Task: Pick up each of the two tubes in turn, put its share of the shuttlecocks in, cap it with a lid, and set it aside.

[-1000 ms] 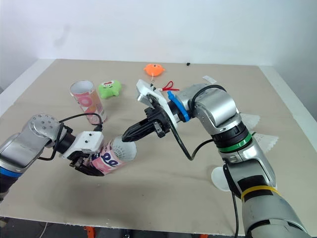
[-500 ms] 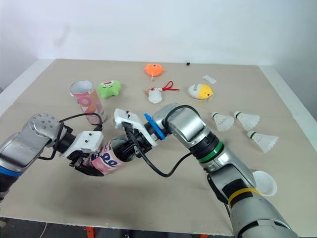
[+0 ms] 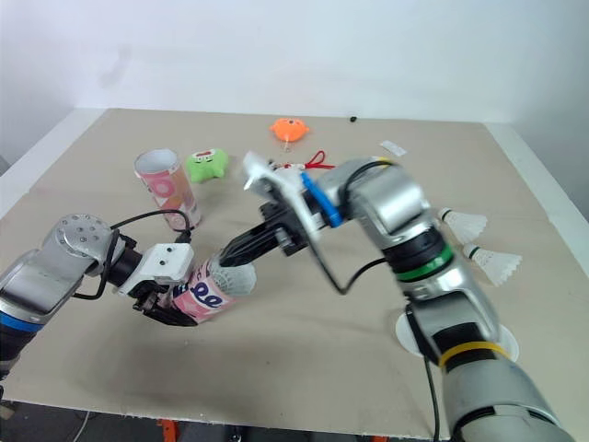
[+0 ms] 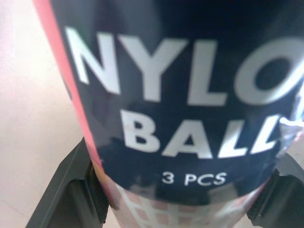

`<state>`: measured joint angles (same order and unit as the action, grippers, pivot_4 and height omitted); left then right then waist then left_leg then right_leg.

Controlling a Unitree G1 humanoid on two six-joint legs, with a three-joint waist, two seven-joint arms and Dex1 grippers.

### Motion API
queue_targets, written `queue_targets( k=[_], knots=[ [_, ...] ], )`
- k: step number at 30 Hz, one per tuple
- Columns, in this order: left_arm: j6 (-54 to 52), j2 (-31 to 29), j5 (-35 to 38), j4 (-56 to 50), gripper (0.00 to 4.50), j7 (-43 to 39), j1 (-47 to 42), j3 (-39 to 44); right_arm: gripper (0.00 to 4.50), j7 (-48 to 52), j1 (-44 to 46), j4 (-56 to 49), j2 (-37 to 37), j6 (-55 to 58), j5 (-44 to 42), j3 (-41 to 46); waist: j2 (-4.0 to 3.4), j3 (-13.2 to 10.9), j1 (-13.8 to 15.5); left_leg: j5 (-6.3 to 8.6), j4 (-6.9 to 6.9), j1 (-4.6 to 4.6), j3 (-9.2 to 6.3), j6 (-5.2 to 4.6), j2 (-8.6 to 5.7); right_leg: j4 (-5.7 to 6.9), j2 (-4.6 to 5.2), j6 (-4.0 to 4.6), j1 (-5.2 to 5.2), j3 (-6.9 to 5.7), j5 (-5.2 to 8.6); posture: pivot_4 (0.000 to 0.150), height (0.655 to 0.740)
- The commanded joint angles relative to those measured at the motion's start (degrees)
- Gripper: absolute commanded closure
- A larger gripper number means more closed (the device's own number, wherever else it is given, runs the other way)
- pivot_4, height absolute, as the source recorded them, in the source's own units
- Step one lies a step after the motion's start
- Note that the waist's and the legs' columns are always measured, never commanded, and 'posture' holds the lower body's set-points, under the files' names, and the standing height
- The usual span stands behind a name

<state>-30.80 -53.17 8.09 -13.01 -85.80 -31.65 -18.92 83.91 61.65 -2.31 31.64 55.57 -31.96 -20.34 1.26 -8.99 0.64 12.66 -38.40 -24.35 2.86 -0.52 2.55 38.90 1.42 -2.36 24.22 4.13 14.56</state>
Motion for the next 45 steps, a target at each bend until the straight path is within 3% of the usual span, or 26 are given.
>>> queue_targets(
  k=[1, 11, 18, 24, 30, 33, 39, 45],
  knots=[
    [1.3, 1.1, -0.3, -0.1, 1.43, 2.5, 0.5, 0.2, 4.38, 1.5, -1.5, -7.0, 4.2, -0.1, -3.3, 4.1, 0.00, 0.0, 0.0, 0.00, 0.00, -0.01, 0.05, 0.00, -0.01, -0.01, 0.03, -0.01, 0.00, 0.03, 0.00, 0.150, 0.7323],
    [5.5, 5.8, 3.1, -0.5, 1.43, 4.7, 0.2, 2.9, 4.38, -10.8, -11.8, -16.6, 11.0, -0.1, -8.0, 20.2, 0.12, -0.1, -0.1, 0.01, 0.01, -0.20, 0.05, 0.00, 0.00, -0.17, -0.04, -0.24, 0.12, -0.01, 0.06, 0.150, 0.7323],
    [10.7, 17.4, 10.1, 3.0, 1.43, 8.4, 0.9, 5.4, 4.38, -21.2, -23.1, -25.5, 14.0, 1.9, -13.0, 33.4, 0.19, -0.1, -0.2, 0.09, 0.04, -0.70, -0.17, -0.10, 0.00, -0.27, -0.14, -0.19, 0.48, -0.09, -0.18, 0.150, 0.7323],
    [23.0, 30.9, 9.2, 17.8, 1.43, 13.5, -0.9, 5.6, 4.38, -27.5, -36.1, -30.3, 19.1, 2.8, -13.7, 41.8, 0.20, -0.1, -0.1, 0.10, 0.01, -0.73, -0.37, -0.14, -0.09, -0.54, -0.14, -0.26, 0.28, -0.21, -0.30, 0.150, 0.7323],
    [29.7, 38.4, 8.4, 28.5, 1.43, 15.4, -3.6, 5.3, 4.38, -31.2, -41.9, -32.0, 21.3, 2.3, -15.1, 45.7, 0.20, -0.1, -0.5, 0.07, -0.04, -0.69, -0.43, -0.15, -0.08, -0.76, -0.19, -0.38, 0.11, -0.20, -0.56, 0.150, 0.7323],
    [28.6, 39.6, 9.0, 29.4, 1.43, 13.8, -3.4, 4.2, 4.38, -32.1, -44.1, -32.5, 22.0, 1.9, -15.7, 47.2, 0.20, -0.1, -0.6, 0.06, -0.04, -0.68, -0.43, -0.15, -0.07, -0.77, -0.22, -0.41, 0.10, -0.18, -0.58, 0.150, 0.7323],
    [21.2, 36.3, 10.1, 24.5, 1.43, 10.3, -0.7, 2.3, 4.38, -33.7, -49.0, -34.1, 22.7, 2.3, -18.4, 51.1, 0.19, -0.1, -0.6, 0.06, 0.00, -0.70, -0.50, -0.16, -0.04, -0.77, -0.26, -0.34, 0.11, -0.20, -0.54, 0.150, 0.7323],
    [23.4, 34.0, 8.3, 22.7, 1.43, 10.2, 3.4, 1.8, 4.38, -32.5, -59.8, -35.1, 23.2, 0.6, -16.4, 55.7, 0.19, -0.1, -0.4, 0.06, -0.02, -0.69, -0.57, -0.15, -0.03, -0.79, -0.25, -0.33, 0.04, -0.28, -0.53, 0.150, 0.7323]
  ],
)
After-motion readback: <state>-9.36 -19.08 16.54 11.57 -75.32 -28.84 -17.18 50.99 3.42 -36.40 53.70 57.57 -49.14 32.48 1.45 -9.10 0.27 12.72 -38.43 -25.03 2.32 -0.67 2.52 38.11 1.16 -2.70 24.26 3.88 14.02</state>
